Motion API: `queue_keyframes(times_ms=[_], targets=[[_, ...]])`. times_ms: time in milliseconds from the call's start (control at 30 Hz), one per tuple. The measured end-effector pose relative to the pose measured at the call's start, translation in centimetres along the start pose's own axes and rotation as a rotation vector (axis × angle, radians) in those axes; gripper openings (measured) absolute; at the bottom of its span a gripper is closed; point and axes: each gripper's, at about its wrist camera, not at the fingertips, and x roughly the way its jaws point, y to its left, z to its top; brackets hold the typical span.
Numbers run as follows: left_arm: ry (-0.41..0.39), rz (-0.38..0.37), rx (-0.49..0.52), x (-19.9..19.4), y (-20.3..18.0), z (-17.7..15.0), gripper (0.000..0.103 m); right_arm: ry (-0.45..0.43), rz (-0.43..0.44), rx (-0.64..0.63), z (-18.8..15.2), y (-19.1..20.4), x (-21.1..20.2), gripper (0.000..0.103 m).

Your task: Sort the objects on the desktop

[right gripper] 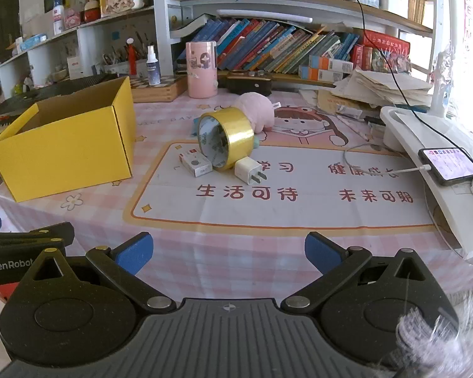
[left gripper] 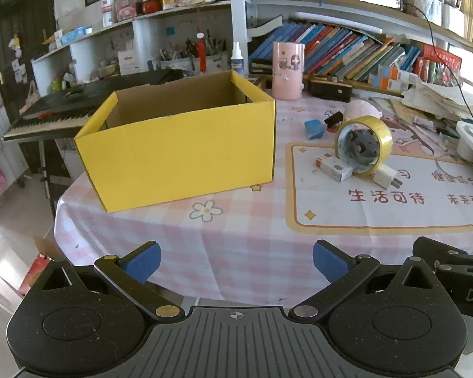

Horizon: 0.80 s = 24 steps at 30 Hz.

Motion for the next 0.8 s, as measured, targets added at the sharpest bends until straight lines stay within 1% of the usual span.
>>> queue_keyframes(times_ms=[300, 800], targets=[[-0.013, -0.026, -0.017, -0.18, 0.35, -0.03, 0.103, -0.009, 0.0, -0.001, 0.06, 0.13, -0.46, 0.103], [-0.019, -0.035, -0.028, -0.3, 0.47, 0.07, 0.103, -0.021, 0.005, -0.01, 0.07, 0.44, -0.69, 0.103]])
